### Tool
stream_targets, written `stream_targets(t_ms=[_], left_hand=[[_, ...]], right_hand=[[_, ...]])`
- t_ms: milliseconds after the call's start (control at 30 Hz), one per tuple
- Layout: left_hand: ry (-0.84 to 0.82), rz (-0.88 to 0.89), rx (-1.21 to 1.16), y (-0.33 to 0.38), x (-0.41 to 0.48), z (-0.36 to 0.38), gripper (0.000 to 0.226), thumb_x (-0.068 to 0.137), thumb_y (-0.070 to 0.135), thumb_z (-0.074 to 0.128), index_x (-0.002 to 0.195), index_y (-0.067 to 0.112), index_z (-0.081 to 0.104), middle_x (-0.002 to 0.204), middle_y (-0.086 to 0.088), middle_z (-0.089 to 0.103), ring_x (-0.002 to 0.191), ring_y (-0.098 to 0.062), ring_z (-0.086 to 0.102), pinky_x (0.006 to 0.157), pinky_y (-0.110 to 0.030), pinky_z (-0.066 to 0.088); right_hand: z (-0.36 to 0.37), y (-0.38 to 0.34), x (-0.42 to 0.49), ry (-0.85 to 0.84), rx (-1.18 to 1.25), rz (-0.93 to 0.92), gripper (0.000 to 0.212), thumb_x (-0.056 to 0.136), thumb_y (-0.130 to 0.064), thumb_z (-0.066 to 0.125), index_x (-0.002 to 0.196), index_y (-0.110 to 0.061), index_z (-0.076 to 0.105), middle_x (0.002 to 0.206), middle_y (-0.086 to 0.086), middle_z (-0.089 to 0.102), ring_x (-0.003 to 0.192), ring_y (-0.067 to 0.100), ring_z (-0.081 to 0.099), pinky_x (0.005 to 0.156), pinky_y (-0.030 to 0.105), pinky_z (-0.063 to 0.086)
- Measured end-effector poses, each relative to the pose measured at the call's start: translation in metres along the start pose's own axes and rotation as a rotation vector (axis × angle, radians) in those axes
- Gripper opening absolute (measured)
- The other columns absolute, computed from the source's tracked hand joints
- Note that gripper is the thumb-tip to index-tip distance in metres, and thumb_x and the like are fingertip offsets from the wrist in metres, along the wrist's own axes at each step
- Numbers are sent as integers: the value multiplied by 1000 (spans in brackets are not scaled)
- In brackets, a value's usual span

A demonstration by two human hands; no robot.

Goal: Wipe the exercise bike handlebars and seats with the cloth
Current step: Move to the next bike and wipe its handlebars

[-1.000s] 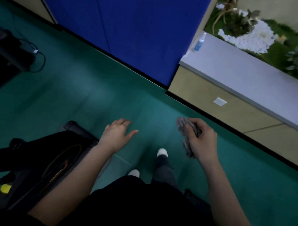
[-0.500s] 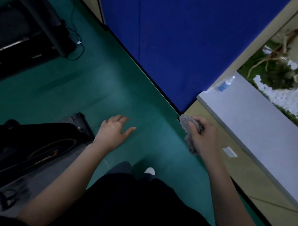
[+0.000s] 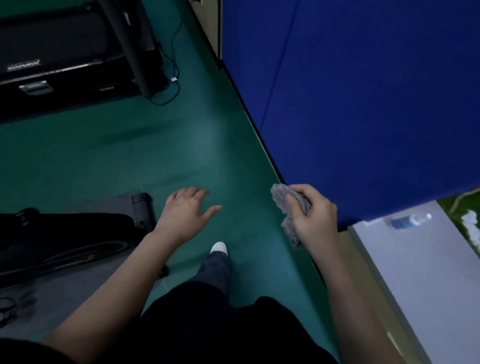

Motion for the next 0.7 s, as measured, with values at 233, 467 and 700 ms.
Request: stream_targets(t_ms=[233,467,700], left_hand=[[45,-29,-33,-18,98,-47,59,94,55,40,139,17,42,141,-3,47,134,-23,35,111,-35,19],[97,-182,-125,-44,143,-72,58,94,54,42,138,17,44,141,-3,47,134,-22,37,110,-36,22],[186,-417,-204,-68,190,-92,57,94,52,44,136,14,47,140,-5,49,129,-25,43,106,-37,33]], right_hand=[[20,-24,106,-38,24,28,12,93,-16,60,103,-14,66,87,-10,63,81,-1,59,67,12,46],[53,-56,203,-119,45,-99,11,92,-12,61,100,-12,67,84,-11,63,79,-5,59,65,9,45],[92,-79,307,-299,28,-237,13,92,-15,61,103,-14,67,89,-12,65,81,2,60,73,18,50]])
Point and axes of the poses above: each hand's wrist, its own x-axis towards the middle knuckle, its own z-axis out of the palm, y = z × x, the point moved 2 cm from there along x, towards the middle knuckle
